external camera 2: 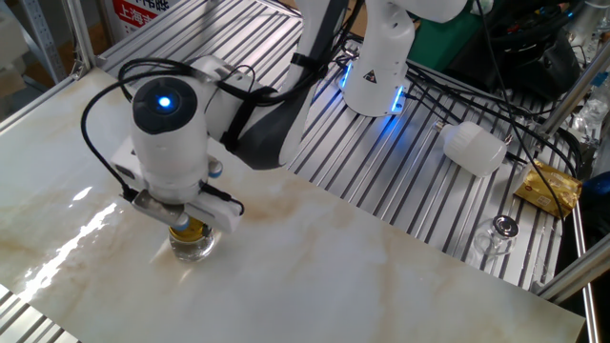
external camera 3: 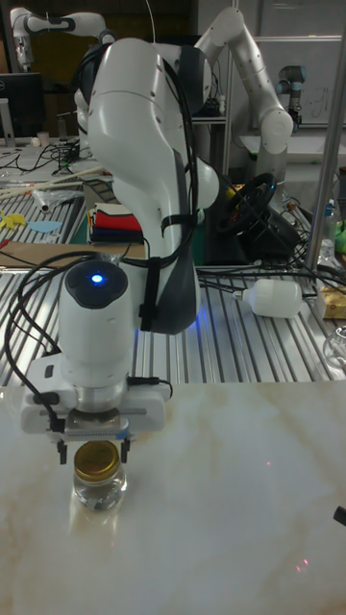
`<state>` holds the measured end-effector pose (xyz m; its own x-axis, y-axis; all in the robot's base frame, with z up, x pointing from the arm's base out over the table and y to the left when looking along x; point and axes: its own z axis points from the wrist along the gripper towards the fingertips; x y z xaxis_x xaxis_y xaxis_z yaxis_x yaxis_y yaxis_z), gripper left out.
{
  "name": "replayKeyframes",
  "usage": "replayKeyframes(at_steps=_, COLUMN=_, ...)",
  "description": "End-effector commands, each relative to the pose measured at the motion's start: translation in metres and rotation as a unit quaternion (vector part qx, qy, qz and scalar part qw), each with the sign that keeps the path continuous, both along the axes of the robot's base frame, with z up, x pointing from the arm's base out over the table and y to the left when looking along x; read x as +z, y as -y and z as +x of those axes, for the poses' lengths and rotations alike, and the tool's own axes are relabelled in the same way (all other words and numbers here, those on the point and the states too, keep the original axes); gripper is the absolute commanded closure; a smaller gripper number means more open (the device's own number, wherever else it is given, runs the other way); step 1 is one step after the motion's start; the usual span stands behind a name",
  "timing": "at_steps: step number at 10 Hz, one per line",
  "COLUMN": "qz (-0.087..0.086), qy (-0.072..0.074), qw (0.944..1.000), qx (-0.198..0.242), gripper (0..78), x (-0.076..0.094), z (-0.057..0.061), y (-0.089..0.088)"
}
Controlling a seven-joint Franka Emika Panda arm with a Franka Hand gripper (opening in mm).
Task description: Screw the lid onto the jar
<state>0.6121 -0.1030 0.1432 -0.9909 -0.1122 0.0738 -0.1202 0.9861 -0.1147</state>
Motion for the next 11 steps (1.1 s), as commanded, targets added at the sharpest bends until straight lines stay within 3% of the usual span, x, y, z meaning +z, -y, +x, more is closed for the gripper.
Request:
replayKeyframes(at_steps=1, qz=-0.002, qy=0.009, qw=1.0, qx=-0.002, gripper=0.1, x=-0.003, z=-0.004, y=-0.005)
replayKeyframes(at_steps=4, qz=-0.001, qy=0.005, qw=1.0, qx=0.005, gripper=0.1, x=-0.003, z=-0.004, y=-0.003)
replayKeyframes(at_steps=6, qz=0.012, qy=-0.002, qw=0.9998, qx=0.015, gripper=0.1, x=-0.005, z=-0.004, y=0.005)
replayKeyframes(at_steps=11, qz=0.033, qy=0.0, qw=0.9995, qx=0.0, gripper=0.1, x=-0.007, z=-0.003, y=0.005)
